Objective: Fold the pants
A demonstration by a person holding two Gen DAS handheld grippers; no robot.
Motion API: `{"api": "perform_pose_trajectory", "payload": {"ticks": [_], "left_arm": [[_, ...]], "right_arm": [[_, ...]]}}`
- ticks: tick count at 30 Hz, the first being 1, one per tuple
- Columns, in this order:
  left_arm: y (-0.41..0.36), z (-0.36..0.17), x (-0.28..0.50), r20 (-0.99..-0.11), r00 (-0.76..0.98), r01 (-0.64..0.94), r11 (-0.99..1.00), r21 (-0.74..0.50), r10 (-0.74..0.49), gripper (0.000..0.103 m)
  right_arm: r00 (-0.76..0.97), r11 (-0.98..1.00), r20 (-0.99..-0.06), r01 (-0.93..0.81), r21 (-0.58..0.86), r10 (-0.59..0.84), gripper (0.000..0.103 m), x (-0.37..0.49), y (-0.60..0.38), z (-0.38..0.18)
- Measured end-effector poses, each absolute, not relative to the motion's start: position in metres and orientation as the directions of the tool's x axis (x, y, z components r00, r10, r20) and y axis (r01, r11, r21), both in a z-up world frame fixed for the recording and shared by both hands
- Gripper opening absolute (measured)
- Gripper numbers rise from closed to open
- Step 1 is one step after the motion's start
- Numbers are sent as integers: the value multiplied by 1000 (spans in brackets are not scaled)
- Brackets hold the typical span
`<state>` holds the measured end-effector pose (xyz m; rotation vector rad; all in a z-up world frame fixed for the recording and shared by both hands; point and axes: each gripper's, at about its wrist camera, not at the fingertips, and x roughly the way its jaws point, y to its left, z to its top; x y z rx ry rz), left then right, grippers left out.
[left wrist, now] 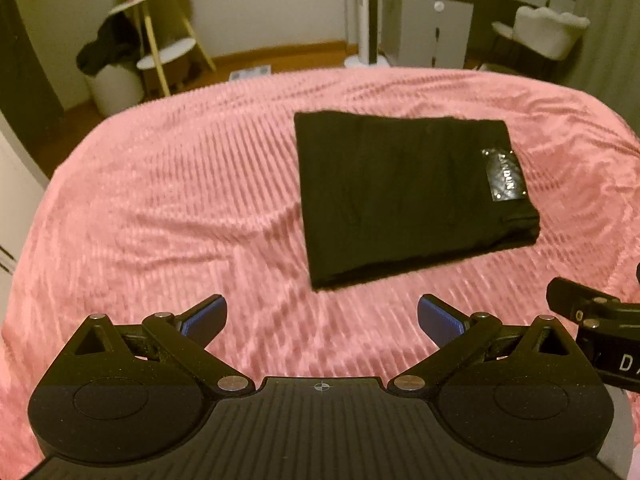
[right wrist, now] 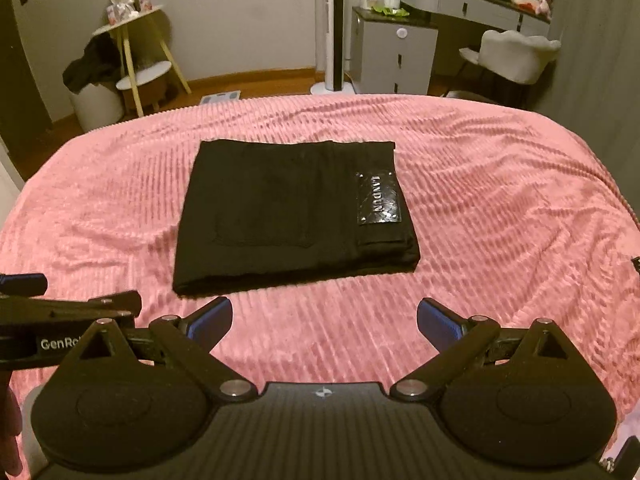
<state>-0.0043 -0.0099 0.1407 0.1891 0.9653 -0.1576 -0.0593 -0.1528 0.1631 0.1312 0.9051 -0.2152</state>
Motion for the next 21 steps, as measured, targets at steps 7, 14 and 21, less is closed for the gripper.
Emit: {"api": "perform_pose_trajectory", "payload": {"ticks": [7,14,21], "left_arm": [[-24,132,10,-838,543,240,965,107,-42,103],[-27,127,14,-846,532,247,963,104,-45,103],[-28,127,13,-846,531,248,964,96,-52,103]], "right_arm": [[577,964,-808,263,43,-121,99,-45,-168,153],[575,957,-810,282,66,-113,99,-43,-176,148],[581,955,-804,290,64,-123,99,-44,-178,149]]}}
